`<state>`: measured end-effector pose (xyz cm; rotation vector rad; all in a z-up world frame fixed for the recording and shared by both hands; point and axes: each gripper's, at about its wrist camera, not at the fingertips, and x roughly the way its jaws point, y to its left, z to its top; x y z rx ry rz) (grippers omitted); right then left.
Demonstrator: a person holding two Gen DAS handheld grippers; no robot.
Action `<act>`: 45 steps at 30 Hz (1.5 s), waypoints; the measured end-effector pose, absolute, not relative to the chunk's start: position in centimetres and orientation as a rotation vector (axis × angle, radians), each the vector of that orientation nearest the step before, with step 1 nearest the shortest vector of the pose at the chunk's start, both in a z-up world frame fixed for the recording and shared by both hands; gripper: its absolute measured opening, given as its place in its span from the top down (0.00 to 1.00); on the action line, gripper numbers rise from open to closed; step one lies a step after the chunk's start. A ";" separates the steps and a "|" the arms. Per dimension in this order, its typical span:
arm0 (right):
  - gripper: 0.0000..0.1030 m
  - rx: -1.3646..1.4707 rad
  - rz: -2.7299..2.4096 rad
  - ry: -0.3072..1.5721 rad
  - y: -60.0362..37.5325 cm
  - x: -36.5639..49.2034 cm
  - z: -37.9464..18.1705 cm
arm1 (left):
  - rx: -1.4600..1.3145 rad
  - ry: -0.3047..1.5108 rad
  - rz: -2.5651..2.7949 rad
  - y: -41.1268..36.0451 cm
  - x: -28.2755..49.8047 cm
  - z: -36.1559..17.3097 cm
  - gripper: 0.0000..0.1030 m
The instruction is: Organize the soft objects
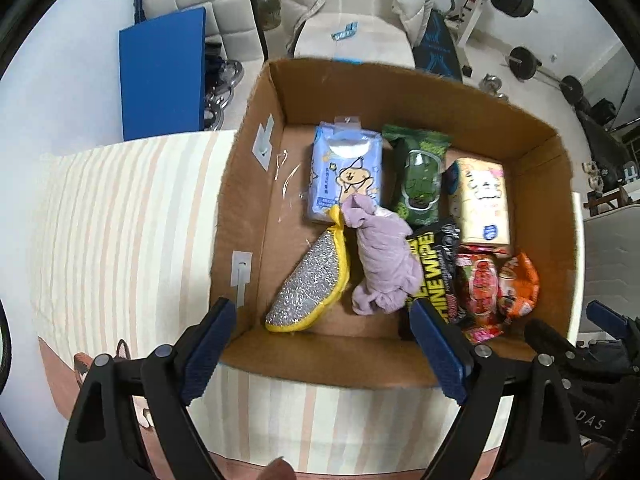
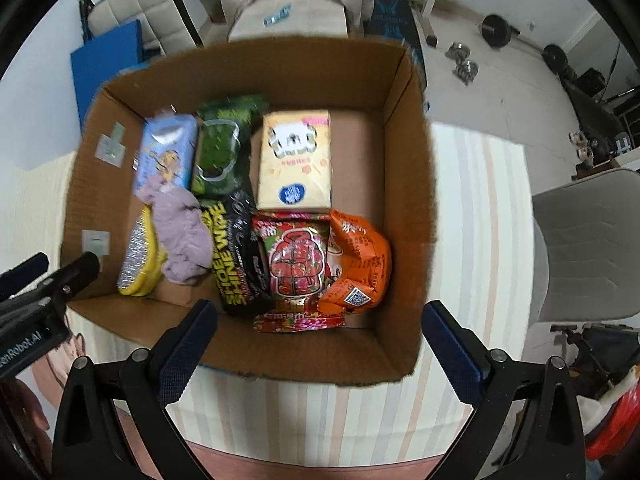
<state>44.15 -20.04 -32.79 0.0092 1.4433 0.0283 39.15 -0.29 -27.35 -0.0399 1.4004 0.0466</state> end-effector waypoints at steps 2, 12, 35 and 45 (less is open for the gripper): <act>0.00 0.021 0.032 1.412 -20.2 43.3 -31.4 | -0.043 1.369 0.041 -0.4 38.2 -25.9 0.14; 0.00 0.066 0.032 1.249 -20.9 35.7 -24.4 | -0.028 1.204 0.035 -1.6 31.0 -18.2 0.14; 0.00 0.081 0.069 0.971 -22.1 16.1 -7.9 | -0.034 1.018 -0.024 -2.6 14.8 -5.2 0.14; 0.00 0.071 0.068 0.944 -22.5 12.0 -4.9 | -0.033 0.975 -0.062 -3.1 11.9 -2.7 0.14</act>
